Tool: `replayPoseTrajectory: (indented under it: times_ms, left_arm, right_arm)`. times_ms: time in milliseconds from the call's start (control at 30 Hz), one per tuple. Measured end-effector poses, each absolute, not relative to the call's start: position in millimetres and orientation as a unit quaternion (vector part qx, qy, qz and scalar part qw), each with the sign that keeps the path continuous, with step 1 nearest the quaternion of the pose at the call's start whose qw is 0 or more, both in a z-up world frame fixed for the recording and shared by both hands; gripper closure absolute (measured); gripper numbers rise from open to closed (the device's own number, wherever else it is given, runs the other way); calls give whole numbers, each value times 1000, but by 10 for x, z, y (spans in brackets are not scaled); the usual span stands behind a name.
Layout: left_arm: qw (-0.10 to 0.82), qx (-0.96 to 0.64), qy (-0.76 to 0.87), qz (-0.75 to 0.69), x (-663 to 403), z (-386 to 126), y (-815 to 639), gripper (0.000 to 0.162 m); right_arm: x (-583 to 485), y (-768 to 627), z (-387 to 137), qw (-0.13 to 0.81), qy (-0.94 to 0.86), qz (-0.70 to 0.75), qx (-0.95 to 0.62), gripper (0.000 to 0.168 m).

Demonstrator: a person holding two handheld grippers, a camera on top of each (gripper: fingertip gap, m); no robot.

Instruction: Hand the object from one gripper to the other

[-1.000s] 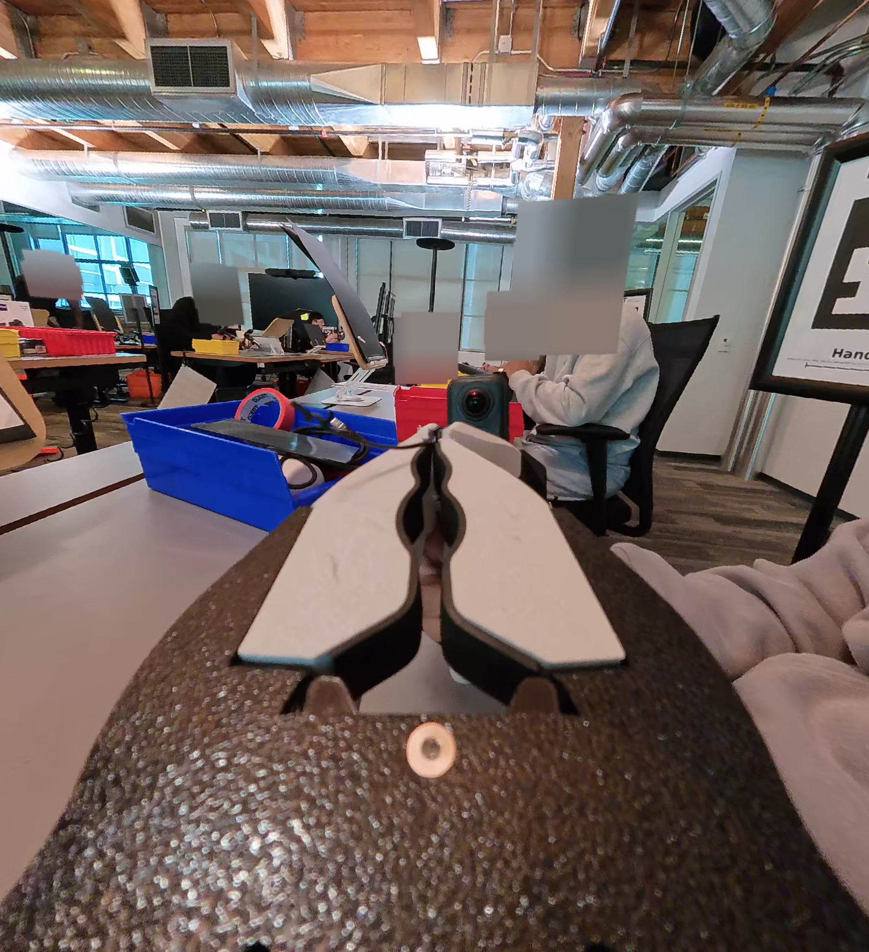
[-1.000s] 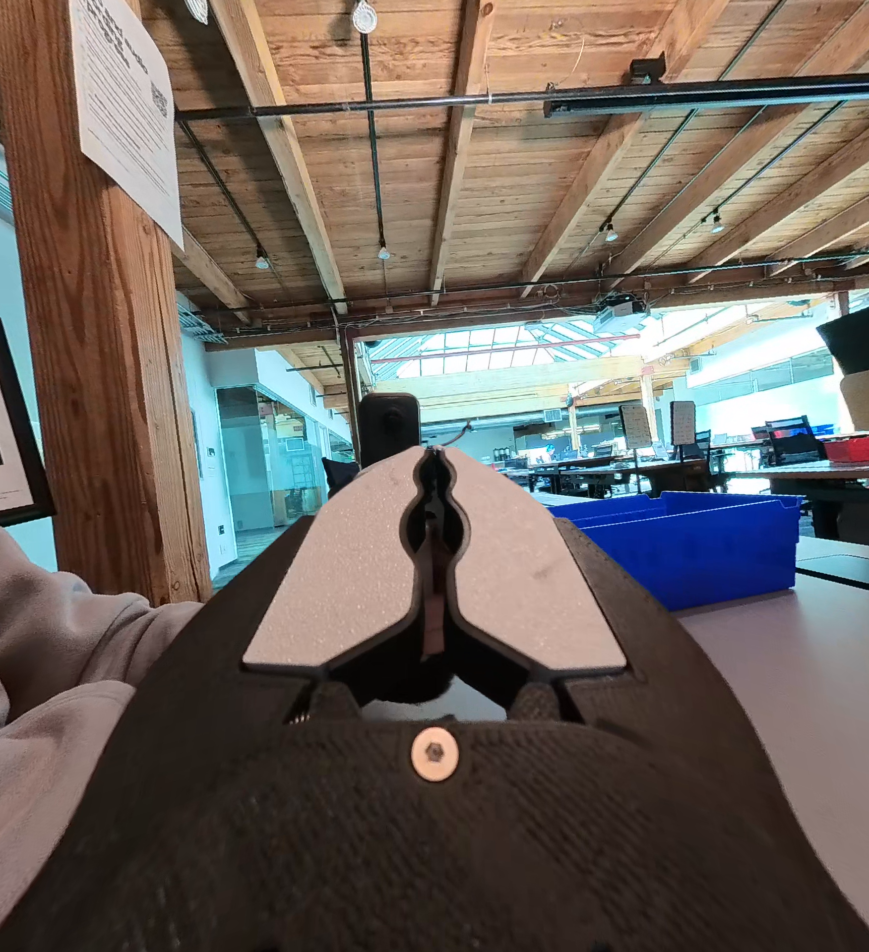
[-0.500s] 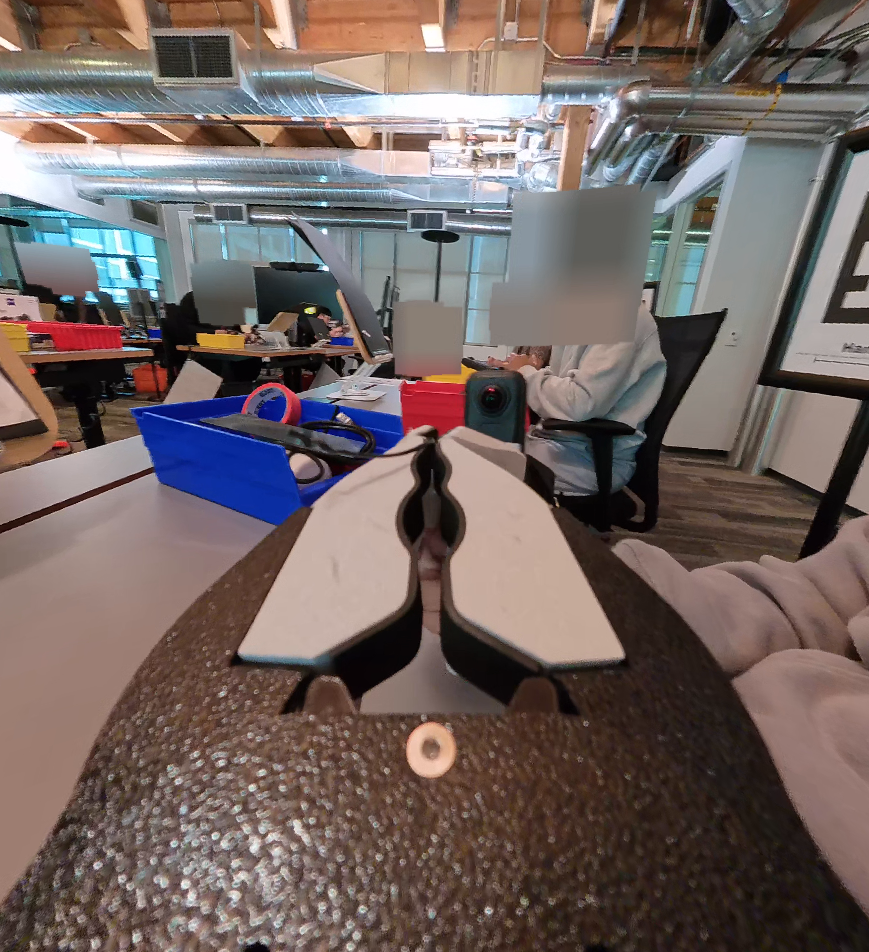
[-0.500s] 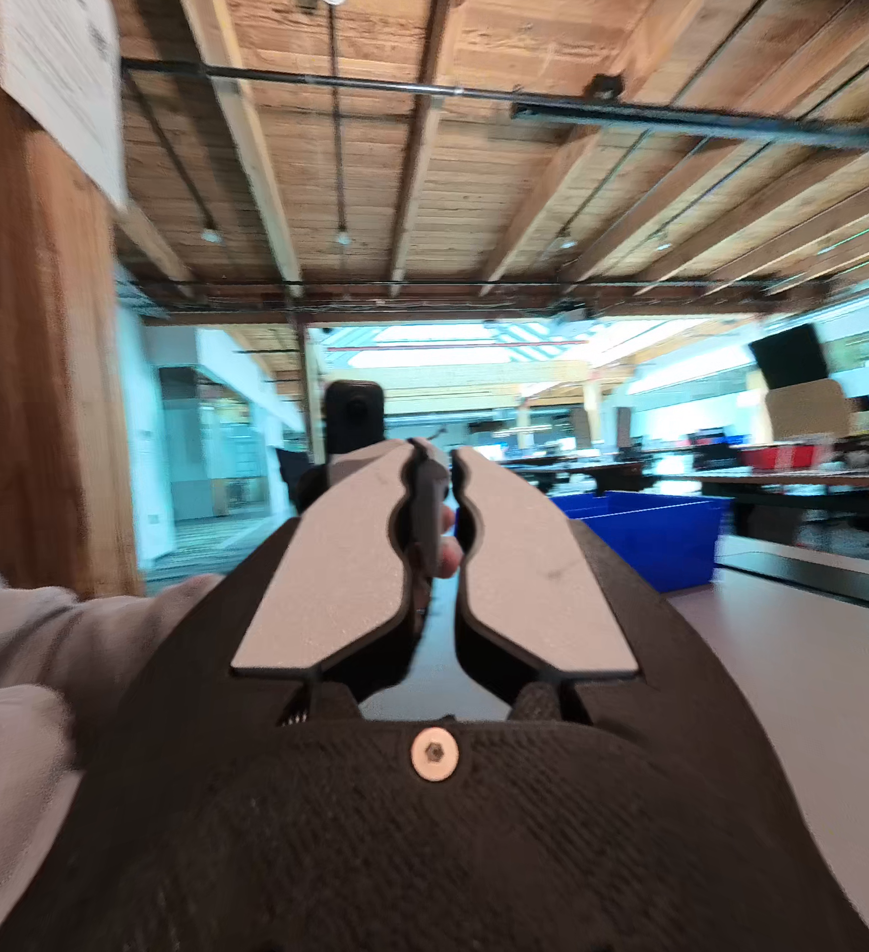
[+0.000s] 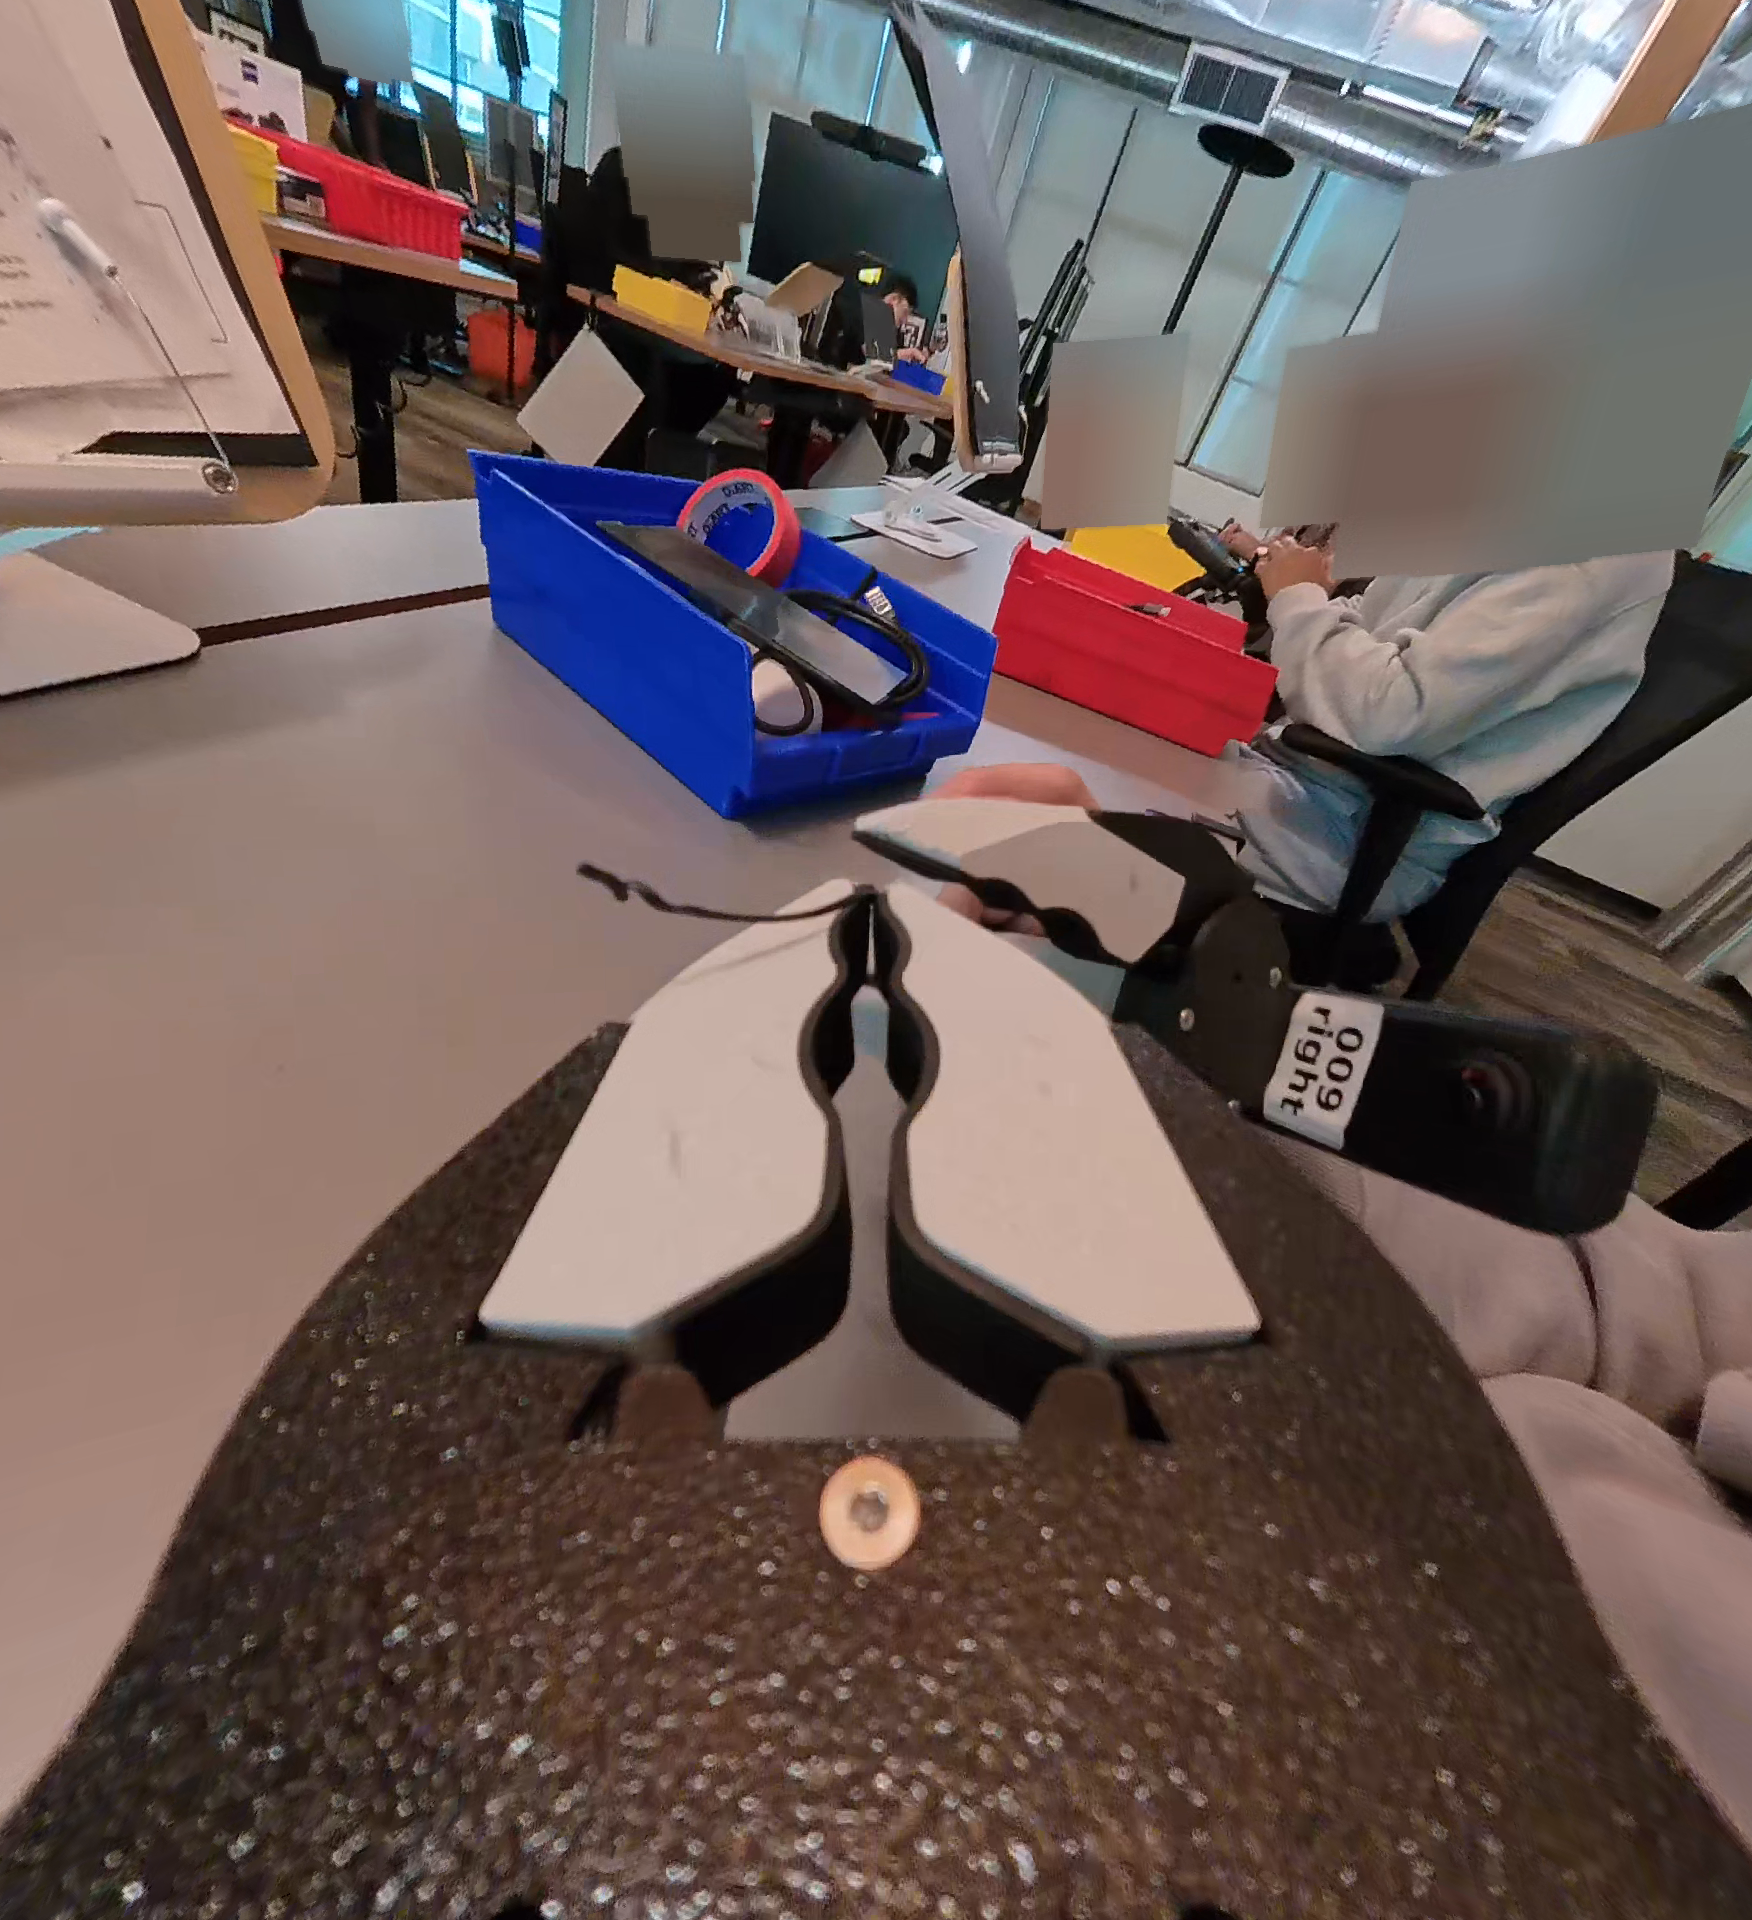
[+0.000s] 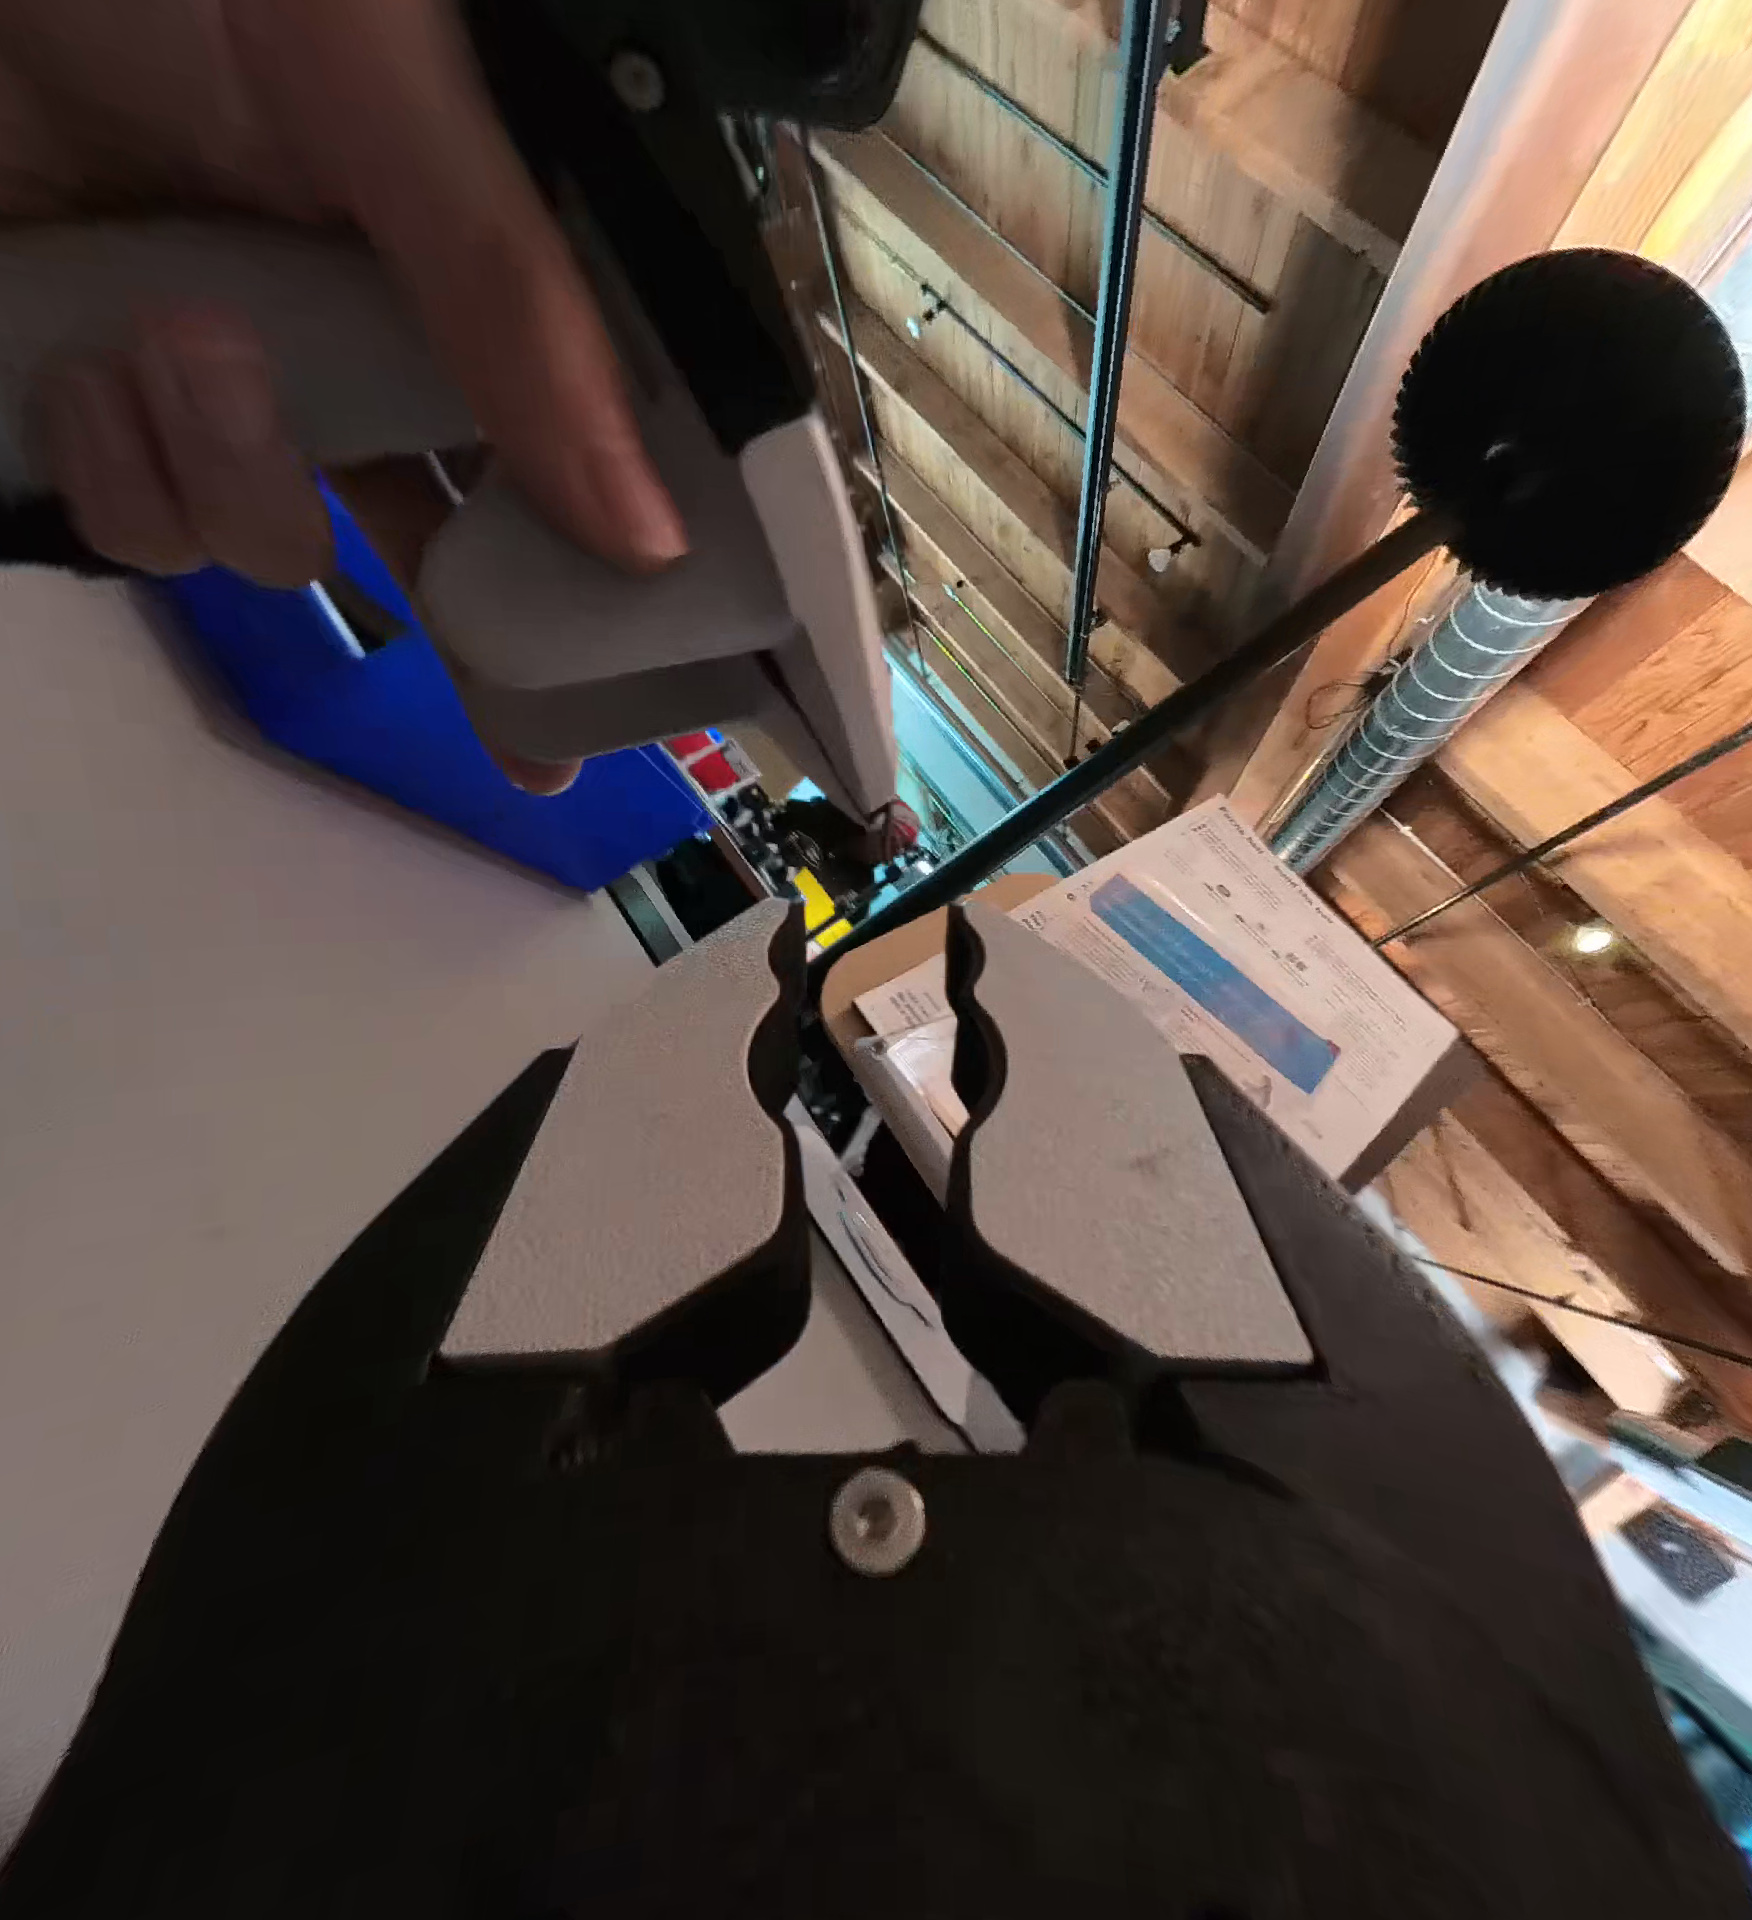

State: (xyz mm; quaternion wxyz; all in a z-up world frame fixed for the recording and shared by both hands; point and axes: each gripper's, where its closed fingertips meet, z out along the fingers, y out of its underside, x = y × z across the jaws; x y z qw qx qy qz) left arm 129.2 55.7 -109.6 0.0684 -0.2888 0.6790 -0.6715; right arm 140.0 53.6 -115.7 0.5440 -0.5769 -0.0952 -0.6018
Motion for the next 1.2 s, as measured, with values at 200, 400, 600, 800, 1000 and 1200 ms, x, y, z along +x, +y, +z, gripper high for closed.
replayPoseTrajectory:
  times_ms: [200,400,600,800,1000,1200]
  left_arm:
    - [68,-291,701,-647,1260,-1180,482,162]
    - [71,-292,701,-647,1262,-1185,467,162]
    - [82,-241,700,-668,1202,-1113,440,157]
    - [129,-195,714,-660,1191,-1082,476,138]
    - [173,-138,719,-659,1141,-1001,541,134]
    - [145,-44,717,-680,884,-927,533,141]
  right_arm:
    - [1319,550,-1128,559,-112,-596,-566,153]
    - [1331,572,-1161,547,-117,-599,-573,163]
    - [1308,545,-1112,627,-72,-514,-580,168]
    - [1248,541,-1068,711,-32,-390,-584,168]
    - [1029,635,-1088,789,-21,-158,-593,168]
    - [814,569,-981,832,-18,53,-552,168]
